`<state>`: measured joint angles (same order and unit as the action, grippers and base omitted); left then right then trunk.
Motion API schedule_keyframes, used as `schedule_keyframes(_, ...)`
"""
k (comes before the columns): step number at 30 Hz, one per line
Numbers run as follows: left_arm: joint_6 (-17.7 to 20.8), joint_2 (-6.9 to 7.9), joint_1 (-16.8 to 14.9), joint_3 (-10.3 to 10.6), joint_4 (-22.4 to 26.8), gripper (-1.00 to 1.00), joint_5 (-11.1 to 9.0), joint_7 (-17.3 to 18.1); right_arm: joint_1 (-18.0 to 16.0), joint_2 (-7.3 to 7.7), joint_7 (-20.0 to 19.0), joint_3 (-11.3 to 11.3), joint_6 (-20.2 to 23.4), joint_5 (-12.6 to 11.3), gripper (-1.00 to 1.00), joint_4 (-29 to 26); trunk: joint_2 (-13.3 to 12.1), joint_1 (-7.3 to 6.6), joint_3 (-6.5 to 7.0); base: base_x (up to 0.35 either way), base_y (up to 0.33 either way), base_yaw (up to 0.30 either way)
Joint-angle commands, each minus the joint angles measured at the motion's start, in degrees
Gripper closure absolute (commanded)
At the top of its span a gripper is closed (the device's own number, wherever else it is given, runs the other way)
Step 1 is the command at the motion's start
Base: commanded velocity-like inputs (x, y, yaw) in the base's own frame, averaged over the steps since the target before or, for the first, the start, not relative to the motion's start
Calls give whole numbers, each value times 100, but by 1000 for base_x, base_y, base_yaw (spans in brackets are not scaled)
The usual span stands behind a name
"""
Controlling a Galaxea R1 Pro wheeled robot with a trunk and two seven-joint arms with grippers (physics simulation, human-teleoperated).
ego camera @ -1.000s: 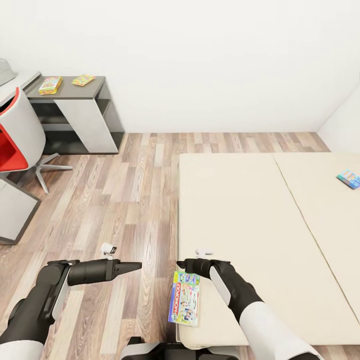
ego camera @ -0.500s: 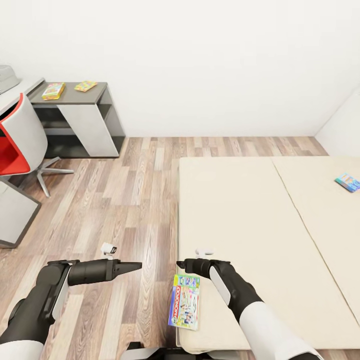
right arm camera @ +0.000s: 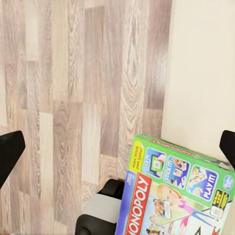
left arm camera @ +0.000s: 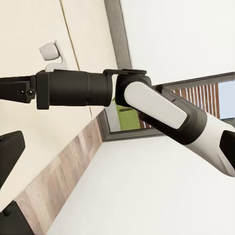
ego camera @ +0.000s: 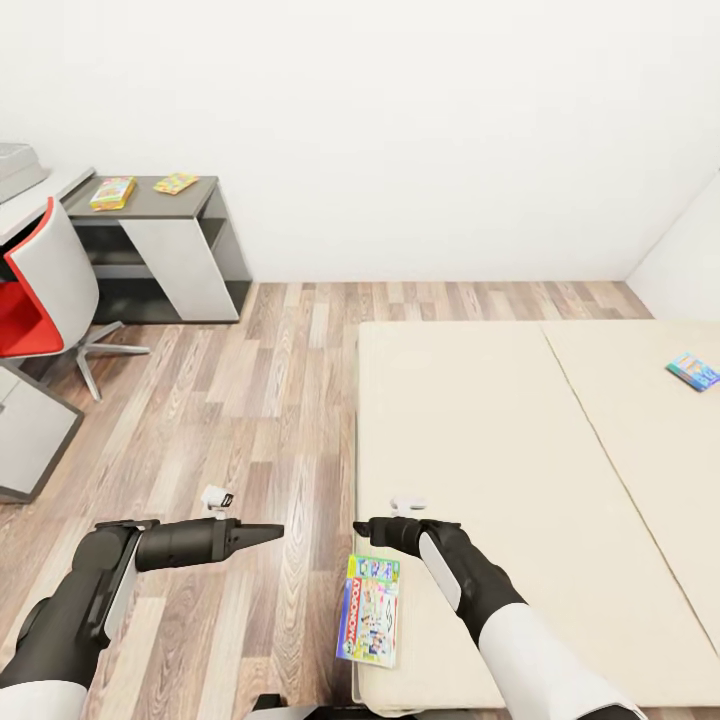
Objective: Put all the toys in the child's room - the three board games (two on the bed and one on the table), the two jigsaw puzzles on the table, and the tennis ball on the table - inside the toy box on the table in the child's room.
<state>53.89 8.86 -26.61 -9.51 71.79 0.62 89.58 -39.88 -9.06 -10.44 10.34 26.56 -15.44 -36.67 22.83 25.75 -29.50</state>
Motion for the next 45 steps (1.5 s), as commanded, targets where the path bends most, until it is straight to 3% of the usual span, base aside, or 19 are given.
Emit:
schedule_keyframes(1,61,1,-2,1,2,-100,8,21,-2,1,-2,3,27,-12,-100,-4,9,3,2,0,0,38)
schedule_keyframes(45,61,1,-2,2,2,-100,8,16,-2,1,-1,8,25,-12,-100,2,9,3,416,0,0,77)
